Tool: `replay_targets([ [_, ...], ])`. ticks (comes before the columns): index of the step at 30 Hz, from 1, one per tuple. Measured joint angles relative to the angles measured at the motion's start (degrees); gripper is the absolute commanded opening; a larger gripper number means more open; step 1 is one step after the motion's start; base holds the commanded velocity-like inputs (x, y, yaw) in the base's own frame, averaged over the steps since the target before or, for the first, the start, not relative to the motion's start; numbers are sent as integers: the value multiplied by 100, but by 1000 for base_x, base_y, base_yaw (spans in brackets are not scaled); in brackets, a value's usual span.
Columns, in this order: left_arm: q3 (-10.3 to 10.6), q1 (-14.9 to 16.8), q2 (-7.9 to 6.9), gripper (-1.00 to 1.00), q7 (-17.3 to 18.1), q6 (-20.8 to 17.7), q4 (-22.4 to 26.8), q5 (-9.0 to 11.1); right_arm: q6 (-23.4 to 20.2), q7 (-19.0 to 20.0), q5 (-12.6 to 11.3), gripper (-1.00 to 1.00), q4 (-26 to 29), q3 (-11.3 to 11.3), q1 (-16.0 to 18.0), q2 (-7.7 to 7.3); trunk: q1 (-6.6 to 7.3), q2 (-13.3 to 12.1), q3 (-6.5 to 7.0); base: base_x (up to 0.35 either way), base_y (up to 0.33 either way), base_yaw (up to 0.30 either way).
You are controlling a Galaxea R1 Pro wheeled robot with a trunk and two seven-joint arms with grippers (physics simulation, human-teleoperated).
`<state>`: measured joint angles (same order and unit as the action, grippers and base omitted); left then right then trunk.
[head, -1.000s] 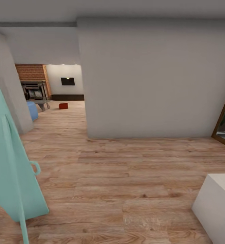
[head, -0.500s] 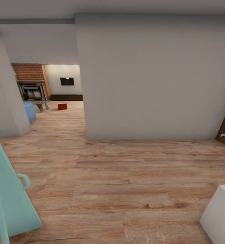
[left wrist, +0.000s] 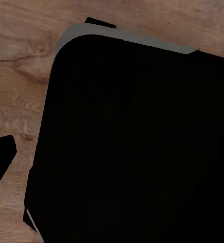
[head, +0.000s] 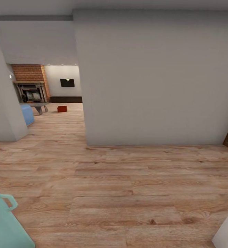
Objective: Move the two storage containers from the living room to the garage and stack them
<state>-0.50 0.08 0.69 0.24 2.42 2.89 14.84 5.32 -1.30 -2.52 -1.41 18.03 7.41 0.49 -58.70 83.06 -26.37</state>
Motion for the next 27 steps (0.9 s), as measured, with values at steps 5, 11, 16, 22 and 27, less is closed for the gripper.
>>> replay_targets([
  [5,0,0,0,100,0,1,0,0,-4,1,-2,100,-1,-9,0,6,0,0,0,321,0,0],
  [11,0,0,0,100,-1,0,0,0,-3,1,3,100,-1,-8,0,4,0,0,0,321,0,0],
  [16,-1,0,0,100,0,-1,0,0,-1,2,5,100,-2,0,0,1,0,0,0,321,0,0],
  [22,-2,0,0,100,-1,-1,0,0,-4,1,4,100,-1,0,0,8,0,0,0,321,0,0],
  [27,-1,0,0,100,0,-1,0,0,-1,-1,5,100,-1,2,0,4,0,0,0,321,0,0],
])
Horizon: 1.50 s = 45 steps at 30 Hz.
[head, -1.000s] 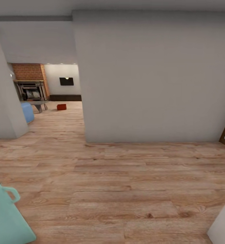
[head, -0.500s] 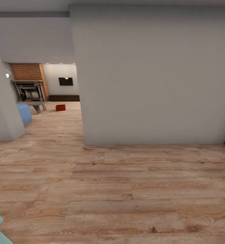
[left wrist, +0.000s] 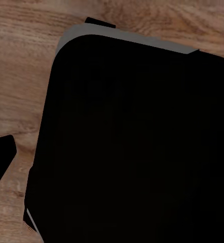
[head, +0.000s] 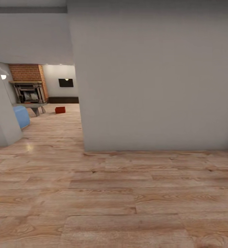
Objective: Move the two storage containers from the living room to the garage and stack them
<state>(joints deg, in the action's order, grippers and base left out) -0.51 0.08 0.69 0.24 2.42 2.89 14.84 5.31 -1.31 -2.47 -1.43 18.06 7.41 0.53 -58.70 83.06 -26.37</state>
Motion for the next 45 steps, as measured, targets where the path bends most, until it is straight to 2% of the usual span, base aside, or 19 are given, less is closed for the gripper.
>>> replay_targets([
  [21,8,0,0,100,-1,-5,0,9,15,0,-53,100,1,-56,0,-36,0,0,0,321,0,0],
  [29,9,0,0,100,0,6,0,1,-18,8,-9,100,0,-11,0,6,0,0,0,321,0,4],
  [45,9,0,7,100,0,0,0,7,19,-4,-49,100,0,-53,0,6,0,0,0,321,0,254],
])
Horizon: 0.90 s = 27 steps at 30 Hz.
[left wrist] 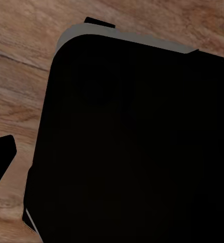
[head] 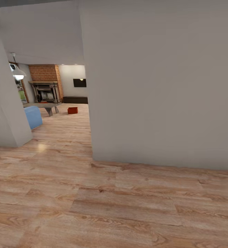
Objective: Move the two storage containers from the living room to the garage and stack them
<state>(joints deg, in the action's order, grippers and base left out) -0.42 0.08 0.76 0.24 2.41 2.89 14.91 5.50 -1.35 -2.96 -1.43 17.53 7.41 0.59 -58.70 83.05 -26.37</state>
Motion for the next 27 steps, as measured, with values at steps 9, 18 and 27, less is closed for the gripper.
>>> replay_targets([
  [9,0,0,-6,100,0,0,0,1,5,0,-6,100,0,-9,0,0,0,0,0,321,0,190],
  [18,0,0,-7,100,0,2,0,1,-13,2,7,100,0,11,0,2,0,0,0,321,0,59],
  [27,0,0,-7,100,0,9,0,1,-4,-7,-3,100,0,-8,0,4,0,0,0,321,0,277],
])
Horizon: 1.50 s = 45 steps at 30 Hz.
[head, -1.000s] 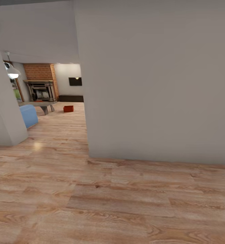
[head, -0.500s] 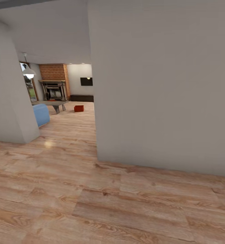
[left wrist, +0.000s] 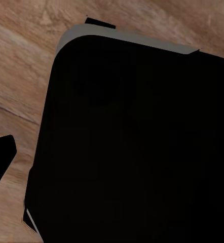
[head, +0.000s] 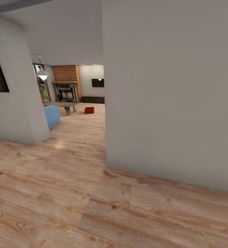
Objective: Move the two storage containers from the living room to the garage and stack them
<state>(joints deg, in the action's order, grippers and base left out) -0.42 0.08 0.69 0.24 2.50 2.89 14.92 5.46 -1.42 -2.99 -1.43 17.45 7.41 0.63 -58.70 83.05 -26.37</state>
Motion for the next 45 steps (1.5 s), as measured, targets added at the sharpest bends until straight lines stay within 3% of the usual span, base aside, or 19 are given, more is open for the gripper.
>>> replay_targets([
  [45,-8,0,0,100,0,0,0,-7,15,-9,-11,100,8,-24,0,-4,0,0,0,321,0,300],
])
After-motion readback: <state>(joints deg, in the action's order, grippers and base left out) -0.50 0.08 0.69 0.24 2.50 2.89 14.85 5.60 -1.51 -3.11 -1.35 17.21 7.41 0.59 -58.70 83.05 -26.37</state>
